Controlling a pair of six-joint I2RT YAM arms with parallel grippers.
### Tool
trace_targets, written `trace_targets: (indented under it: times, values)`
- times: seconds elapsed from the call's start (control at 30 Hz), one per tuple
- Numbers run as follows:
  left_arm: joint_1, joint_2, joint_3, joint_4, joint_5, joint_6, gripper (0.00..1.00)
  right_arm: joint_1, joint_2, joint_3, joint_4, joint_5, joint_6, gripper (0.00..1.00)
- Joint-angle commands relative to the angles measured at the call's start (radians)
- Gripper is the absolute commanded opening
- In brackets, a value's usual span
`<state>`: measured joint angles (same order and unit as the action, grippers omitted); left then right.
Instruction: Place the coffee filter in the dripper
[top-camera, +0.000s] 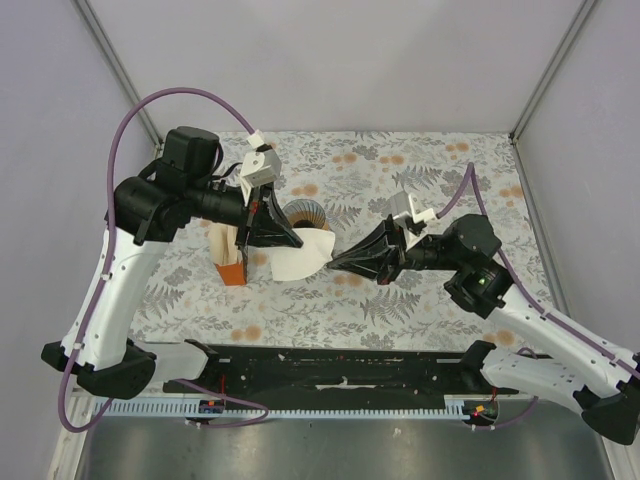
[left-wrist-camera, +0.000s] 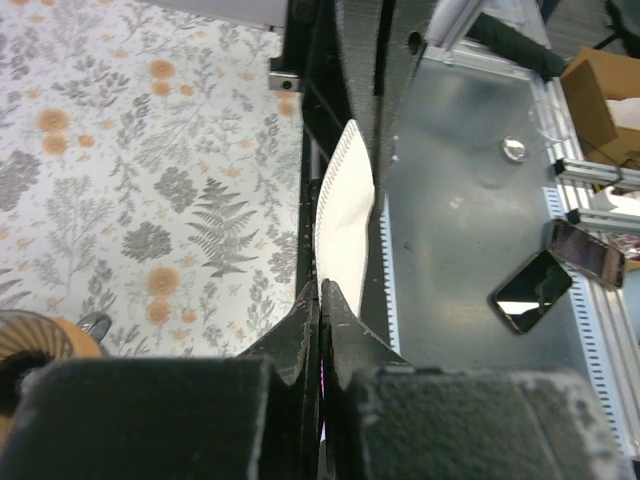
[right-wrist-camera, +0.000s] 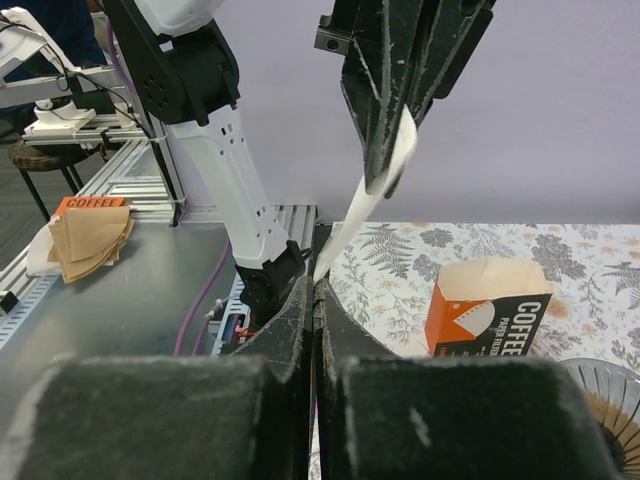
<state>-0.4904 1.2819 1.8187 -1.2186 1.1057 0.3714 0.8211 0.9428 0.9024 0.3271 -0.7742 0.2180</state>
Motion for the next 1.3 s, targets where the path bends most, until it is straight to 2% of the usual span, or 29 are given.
trace_targets:
  times: [0.0, 0.2, 0.33, 0.47, 0.57, 0.63, 0.67, 0.73, 0.9, 1.1, 1.23, 1.27]
  values:
    - [0.0, -0.024, -0.001, 0.06, -0.105, -0.037, 0.02, 0.006, -0.001, 0.049, 0.024, -0.008, 0.026, 0.0]
    - [0.0, -0.021, -0.009, 0.07, -0.099, -0.046, 0.02, 0.012, 0.042, 0.061, 0.064, -0.004, 0.067, 0.0]
    - [0.001, -0.026, -0.006, 0.068, -0.078, -0.049, 0.02, 0.012, 0.059, 0.078, 0.024, 0.041, 0.047, 0.02]
    - [0.0, -0.032, -0.004, 0.051, -0.079, -0.029, 0.02, 0.012, 0.015, 0.07, -0.054, 0.095, -0.026, 0.17]
    - [0.001, -0.032, -0.004, 0.044, -0.079, -0.017, 0.02, 0.012, -0.028, 0.067, -0.112, 0.063, -0.106, 0.3]
    - [0.0, -0.029, -0.001, 0.042, -0.073, -0.017, 0.02, 0.01, -0.056, 0.072, -0.193, 0.006, -0.208, 0.41]
    - [0.001, -0.029, 0.001, 0.041, -0.067, -0.015, 0.02, 0.01, -0.077, 0.064, -0.251, 0.003, -0.312, 0.46]
    - [0.001, -0.027, 0.004, 0.039, -0.055, -0.02, 0.02, 0.01, -0.123, 0.029, -0.293, 0.07, -0.449, 0.5]
    - [0.0, -0.018, -0.018, 0.074, -0.056, -0.09, 0.02, 0.01, -0.208, -0.029, -0.284, 0.231, -0.708, 0.54]
    - [0.007, 0.023, -0.07, 0.146, -0.061, -0.244, 0.02, 0.012, -0.237, -0.069, -0.235, 0.256, -1.156, 0.69]
    - [0.027, 0.059, -0.108, 0.204, 0.006, -0.35, 0.02, 0.024, -0.219, -0.077, -0.322, 0.208, -1.481, 0.91]
    - [0.033, 0.062, -0.123, 0.229, 0.04, -0.392, 0.02, 0.036, -0.219, -0.092, -0.315, 0.201, -1.543, 0.92]
